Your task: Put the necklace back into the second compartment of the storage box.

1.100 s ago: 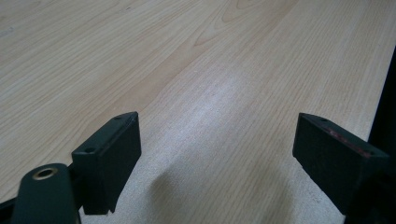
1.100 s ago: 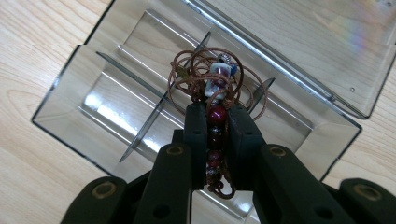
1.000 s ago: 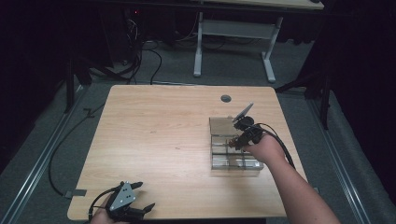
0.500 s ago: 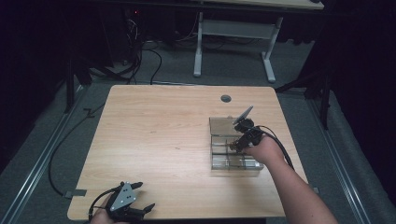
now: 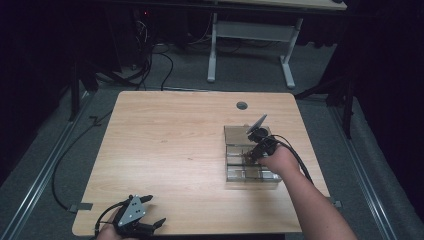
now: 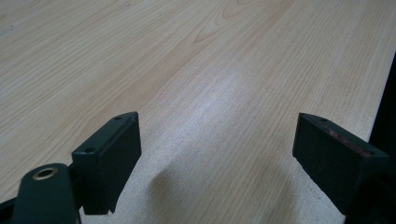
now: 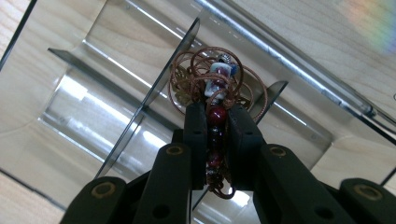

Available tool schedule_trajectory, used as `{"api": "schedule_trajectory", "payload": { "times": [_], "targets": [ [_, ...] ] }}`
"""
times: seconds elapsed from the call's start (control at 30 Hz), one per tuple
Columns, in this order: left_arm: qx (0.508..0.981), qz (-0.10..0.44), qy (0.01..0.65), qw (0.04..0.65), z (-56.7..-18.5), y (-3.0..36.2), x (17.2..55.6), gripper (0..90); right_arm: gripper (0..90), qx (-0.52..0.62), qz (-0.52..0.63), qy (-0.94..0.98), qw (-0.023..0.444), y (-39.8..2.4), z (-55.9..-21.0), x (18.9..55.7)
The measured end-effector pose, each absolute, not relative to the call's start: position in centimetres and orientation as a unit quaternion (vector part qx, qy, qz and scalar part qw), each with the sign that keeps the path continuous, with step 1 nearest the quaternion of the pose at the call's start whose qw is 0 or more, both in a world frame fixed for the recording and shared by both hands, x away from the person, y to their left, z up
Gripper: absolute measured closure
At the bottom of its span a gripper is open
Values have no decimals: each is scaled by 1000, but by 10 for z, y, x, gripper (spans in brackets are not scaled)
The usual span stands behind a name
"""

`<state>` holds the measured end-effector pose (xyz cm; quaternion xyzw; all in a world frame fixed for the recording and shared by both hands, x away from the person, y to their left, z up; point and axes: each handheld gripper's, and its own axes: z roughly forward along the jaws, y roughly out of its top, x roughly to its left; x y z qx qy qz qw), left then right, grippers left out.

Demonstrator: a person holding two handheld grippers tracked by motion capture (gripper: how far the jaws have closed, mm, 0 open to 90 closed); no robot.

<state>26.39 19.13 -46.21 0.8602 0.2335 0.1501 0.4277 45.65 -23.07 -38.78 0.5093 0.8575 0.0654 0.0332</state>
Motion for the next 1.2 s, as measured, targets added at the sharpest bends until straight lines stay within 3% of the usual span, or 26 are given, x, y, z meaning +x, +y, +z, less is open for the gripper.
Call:
{"api": "schedule_trajectory", "payload": {
  "times": [0.6,0.97,1.07,1.2],
  "targets": [
    [860,149,234,428,-462,191,264,159,784,513,64,855,28,-227,-405,465],
    [862,148,234,426,-462,191,264,159,678,521,86,849,33,-226,-393,467],
    [861,148,234,426,-462,191,264,159,699,525,100,844,34,-228,-381,463],
    [862,150,232,425,-462,191,264,160,808,518,90,850,26,-233,-378,458]
  ]
}}
